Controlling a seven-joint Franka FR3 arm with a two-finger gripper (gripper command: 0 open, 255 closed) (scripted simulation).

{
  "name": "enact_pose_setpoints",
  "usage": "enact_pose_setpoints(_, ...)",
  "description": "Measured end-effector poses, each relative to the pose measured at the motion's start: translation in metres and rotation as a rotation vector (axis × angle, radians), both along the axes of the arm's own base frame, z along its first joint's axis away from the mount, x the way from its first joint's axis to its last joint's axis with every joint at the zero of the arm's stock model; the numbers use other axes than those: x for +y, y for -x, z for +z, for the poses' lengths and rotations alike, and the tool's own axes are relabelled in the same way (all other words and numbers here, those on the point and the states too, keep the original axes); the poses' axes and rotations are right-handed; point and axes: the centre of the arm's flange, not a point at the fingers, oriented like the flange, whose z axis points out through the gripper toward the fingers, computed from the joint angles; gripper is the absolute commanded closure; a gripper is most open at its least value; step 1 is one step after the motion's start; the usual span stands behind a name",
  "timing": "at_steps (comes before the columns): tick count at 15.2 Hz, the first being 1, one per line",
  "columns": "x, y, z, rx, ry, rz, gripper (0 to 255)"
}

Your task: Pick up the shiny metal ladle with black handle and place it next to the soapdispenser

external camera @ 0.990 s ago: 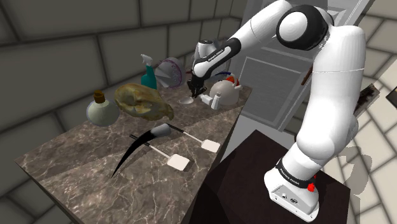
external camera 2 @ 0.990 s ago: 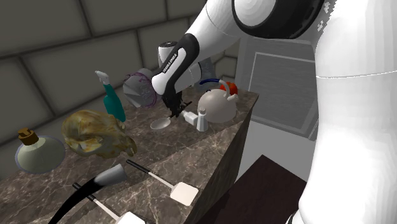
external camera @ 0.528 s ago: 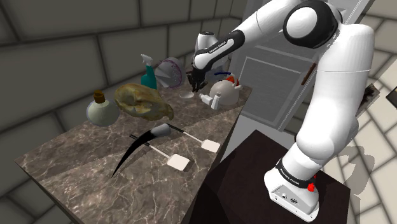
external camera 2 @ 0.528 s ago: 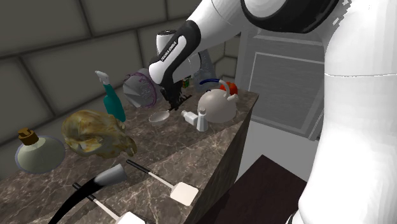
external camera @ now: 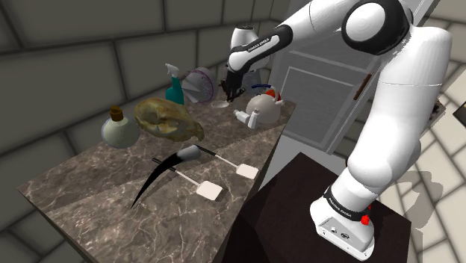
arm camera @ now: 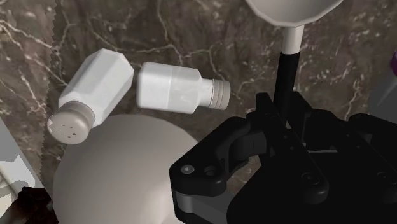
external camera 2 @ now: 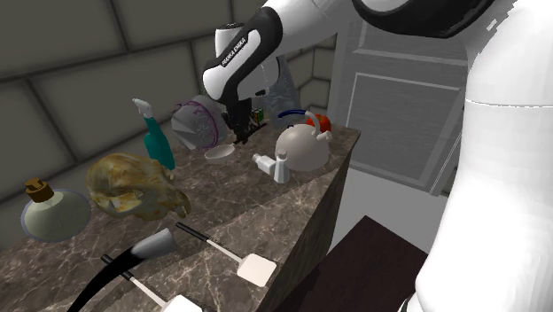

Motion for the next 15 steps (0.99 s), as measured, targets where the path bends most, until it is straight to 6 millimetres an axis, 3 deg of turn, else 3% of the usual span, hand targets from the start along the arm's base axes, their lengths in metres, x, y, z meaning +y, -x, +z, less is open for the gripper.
enact_pose_setpoints(15,0.000,0.001,0.079,0.000,0.000,0.000,255)
